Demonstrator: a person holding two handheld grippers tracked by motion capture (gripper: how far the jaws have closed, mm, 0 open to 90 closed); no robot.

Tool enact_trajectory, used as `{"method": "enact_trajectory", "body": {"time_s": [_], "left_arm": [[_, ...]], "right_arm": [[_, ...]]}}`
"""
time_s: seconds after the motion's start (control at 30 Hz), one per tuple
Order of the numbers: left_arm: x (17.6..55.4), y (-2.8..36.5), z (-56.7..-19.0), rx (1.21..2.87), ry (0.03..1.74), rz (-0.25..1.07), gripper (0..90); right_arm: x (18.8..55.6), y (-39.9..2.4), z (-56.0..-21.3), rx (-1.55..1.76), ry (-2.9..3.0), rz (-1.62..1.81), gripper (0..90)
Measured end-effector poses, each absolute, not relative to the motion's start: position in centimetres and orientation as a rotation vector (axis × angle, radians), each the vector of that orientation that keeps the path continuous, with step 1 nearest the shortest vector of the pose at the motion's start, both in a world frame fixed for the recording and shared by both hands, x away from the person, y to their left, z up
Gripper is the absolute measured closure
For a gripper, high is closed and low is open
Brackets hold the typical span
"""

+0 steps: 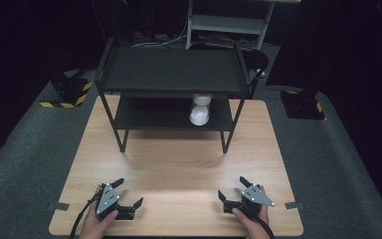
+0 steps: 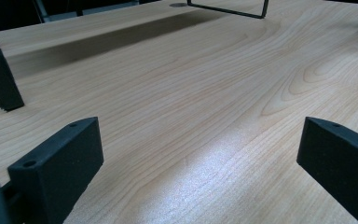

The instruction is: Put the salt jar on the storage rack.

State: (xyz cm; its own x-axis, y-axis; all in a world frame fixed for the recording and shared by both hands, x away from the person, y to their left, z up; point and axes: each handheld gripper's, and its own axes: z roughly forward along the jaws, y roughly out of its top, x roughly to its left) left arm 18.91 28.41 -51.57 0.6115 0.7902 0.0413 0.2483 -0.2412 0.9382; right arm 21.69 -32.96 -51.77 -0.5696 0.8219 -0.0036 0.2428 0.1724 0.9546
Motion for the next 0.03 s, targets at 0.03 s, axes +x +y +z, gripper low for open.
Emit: {"method": "enact_trajectory", "body": {"time_s": [0.03], "left_arm": [[18.93, 28.43, -51.56, 1.789, 0.843, 0.644, 0.5]], "right_arm": [[21.68, -32.98, -51.79, 0.999, 1.918, 1.41, 0.3]]}}
